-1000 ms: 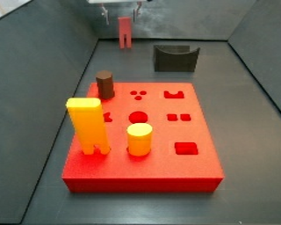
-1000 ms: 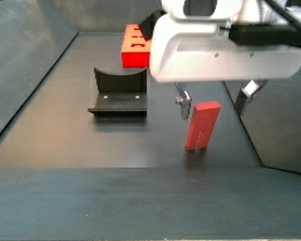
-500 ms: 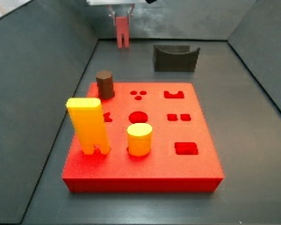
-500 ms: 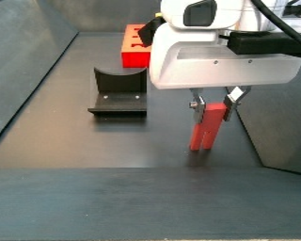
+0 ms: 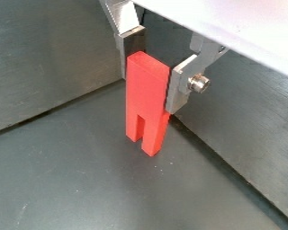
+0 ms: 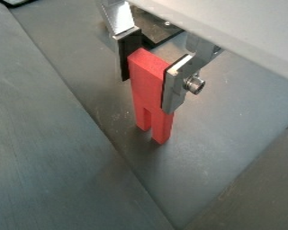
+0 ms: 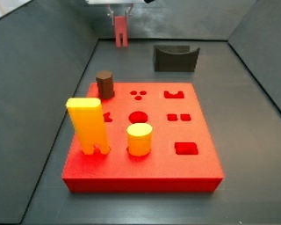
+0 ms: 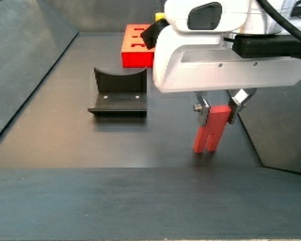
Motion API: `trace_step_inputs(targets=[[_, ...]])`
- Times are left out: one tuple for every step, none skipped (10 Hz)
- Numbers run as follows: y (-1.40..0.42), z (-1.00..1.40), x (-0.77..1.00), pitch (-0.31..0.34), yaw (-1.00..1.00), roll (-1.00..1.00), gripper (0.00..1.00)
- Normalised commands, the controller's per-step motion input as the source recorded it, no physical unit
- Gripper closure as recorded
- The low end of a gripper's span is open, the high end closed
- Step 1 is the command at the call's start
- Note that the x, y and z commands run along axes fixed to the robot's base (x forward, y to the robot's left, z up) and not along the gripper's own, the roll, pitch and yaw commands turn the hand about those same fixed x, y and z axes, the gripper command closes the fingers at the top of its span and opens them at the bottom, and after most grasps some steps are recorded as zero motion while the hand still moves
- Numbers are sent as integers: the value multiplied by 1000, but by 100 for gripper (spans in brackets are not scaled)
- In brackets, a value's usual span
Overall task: Pick up the double-square object. Move up. Move to above the board. Insert the double-square object.
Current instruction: Pick up the double-square object, then move up, then move to above the board.
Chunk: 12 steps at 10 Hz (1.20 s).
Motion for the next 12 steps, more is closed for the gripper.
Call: trace_step_inputs(targets=[[0, 0, 0, 0, 0, 0, 100], [0, 0, 0, 0, 0, 0, 100], [0, 833, 0, 0, 0, 0, 100], [33, 801, 24, -14, 30, 22, 100], [33, 656, 11, 26, 22, 42, 100], [18, 520, 3, 49, 12, 60, 100], [7, 380, -1, 68, 8, 77, 100], [3, 199, -5, 88, 13, 98, 100], [-102, 1000, 123, 96, -42, 213, 100], [-104, 1000, 125, 99, -35, 202, 100], [-95, 1000, 99, 119, -7, 184, 100], [-89, 1000, 85, 116, 7, 148, 100]])
